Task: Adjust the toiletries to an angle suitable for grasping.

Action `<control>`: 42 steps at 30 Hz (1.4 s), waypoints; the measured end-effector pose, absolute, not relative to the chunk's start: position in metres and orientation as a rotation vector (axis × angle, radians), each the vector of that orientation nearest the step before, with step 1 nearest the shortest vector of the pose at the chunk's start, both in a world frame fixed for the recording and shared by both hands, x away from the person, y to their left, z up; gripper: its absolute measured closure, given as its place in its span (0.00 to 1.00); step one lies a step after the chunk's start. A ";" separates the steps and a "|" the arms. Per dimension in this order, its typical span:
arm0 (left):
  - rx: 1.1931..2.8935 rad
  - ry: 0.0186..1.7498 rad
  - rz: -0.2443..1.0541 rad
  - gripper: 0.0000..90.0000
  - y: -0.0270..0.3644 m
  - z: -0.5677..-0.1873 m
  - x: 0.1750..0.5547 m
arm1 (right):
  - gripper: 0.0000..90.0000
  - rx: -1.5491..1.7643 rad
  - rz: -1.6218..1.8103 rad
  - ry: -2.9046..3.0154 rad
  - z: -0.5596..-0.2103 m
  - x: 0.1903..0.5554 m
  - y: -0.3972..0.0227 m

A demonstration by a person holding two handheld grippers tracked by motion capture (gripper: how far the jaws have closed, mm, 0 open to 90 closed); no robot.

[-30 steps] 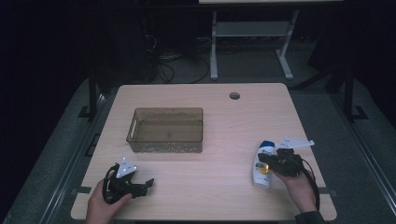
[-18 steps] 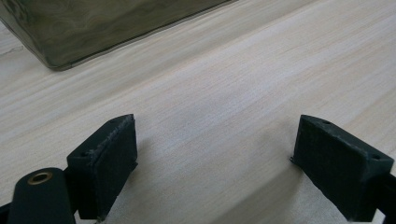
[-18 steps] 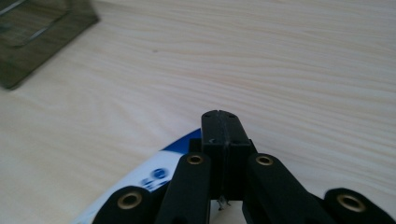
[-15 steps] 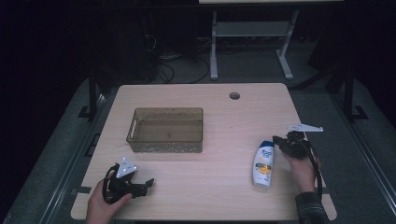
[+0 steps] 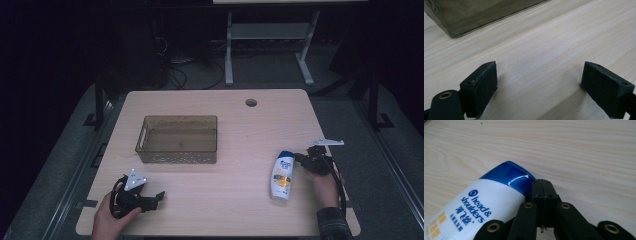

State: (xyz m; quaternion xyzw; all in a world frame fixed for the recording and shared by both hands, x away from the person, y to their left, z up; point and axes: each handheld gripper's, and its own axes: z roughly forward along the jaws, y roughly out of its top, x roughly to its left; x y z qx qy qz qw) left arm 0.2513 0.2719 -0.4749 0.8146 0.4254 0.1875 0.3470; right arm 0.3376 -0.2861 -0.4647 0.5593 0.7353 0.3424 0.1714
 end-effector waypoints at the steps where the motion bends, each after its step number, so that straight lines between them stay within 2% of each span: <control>1: 2.113 1.103 0.486 0.14 0.272 -0.475 0.251 | 0.99 1.594 0.968 2.092 -0.466 0.338 -0.286; 42: 2.112 1.100 0.486 0.14 0.272 -0.475 0.251 | 0.99 1.323 1.038 2.380 -0.464 0.329 -0.222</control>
